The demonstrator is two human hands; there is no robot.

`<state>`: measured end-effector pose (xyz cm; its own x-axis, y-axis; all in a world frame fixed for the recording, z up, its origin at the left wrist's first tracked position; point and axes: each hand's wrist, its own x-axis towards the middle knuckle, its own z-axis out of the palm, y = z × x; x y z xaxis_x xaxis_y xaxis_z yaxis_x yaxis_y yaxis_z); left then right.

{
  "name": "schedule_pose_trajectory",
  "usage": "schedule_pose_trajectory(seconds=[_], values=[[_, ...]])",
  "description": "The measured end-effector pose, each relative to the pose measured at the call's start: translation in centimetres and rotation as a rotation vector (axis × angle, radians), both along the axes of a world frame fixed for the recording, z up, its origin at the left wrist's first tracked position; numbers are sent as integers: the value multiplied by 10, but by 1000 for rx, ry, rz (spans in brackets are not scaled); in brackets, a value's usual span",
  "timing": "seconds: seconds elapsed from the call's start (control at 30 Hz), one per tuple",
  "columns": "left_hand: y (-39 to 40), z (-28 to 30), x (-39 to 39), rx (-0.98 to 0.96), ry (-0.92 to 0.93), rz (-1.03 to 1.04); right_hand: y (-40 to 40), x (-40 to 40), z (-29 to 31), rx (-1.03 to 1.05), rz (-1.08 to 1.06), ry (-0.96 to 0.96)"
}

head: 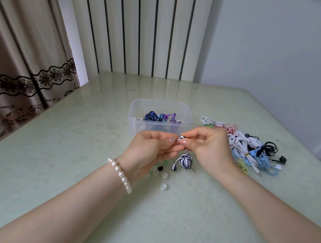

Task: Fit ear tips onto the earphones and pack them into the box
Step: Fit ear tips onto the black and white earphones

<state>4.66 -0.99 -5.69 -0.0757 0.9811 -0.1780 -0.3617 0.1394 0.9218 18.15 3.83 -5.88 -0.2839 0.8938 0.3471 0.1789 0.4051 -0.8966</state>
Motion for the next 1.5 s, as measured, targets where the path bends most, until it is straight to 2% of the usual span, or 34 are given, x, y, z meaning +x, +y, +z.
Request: schedule_pose_trajectory(seconds=[0.17,0.37,0.43,0.63,0.73,1.0,1.23,1.33,1.5], values=[[-2,2,-1,-33,-70,1,-1,-2,-1,3,-7,61],[-3,2,4,49,100,54,3,0,-2,-42,17,49],[-4,4,3,50,106,67,5,0,0,-83,48,48],[-4,10,-2,-7,-123,-1,8,12,9,-202,132,142],[-4,9,-1,-22,-171,-42,8,12,9,-258,155,189],[-3,3,1,151,82,54,3,9,14,-433,313,264],[-3,5,2,325,243,86,2,15,23,-464,382,225],[-2,5,1,298,276,68,2,15,22,-468,371,191],[-3,7,-3,188,212,-21,1,14,22,-490,377,202]])
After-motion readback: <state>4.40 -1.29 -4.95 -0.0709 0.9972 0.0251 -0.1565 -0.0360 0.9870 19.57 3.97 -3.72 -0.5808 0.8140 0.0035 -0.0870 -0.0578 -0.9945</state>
